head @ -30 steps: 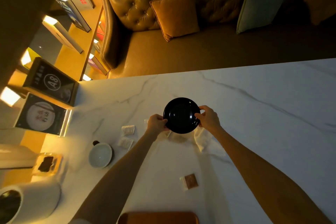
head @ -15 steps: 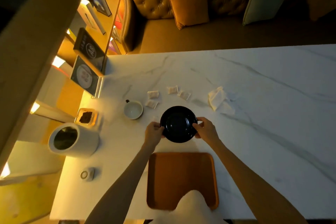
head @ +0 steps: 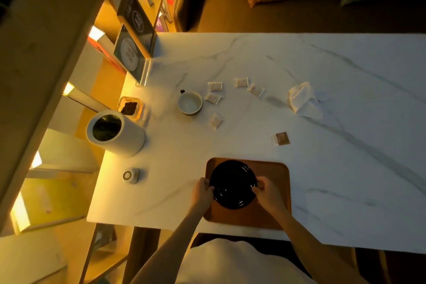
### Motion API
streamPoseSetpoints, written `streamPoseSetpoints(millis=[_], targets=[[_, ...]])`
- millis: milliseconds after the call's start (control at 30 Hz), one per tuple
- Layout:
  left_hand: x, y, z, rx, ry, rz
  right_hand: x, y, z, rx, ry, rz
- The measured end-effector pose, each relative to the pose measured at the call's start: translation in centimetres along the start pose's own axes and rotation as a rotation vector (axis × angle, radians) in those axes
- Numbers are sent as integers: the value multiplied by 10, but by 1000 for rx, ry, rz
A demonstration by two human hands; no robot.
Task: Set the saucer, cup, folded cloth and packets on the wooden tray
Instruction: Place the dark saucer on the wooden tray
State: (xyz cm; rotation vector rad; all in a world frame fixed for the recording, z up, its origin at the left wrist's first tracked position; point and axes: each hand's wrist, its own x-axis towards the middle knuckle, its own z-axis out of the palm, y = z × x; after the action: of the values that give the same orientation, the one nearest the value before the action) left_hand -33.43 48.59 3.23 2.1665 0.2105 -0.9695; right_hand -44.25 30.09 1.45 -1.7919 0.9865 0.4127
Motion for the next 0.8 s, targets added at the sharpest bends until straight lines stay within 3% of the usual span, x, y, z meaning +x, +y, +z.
streamPoseSetpoints(millis=[233, 500, 800], targets=[[9, -17, 8, 148, -8, -38, 0, 21, 24, -10, 14, 79], [18, -35, 7, 163, -15, -75, 6, 27, 35, -34, -1, 119], [23, -32, 4, 177, -88, -115, 4, 34, 43, -72, 91, 98]])
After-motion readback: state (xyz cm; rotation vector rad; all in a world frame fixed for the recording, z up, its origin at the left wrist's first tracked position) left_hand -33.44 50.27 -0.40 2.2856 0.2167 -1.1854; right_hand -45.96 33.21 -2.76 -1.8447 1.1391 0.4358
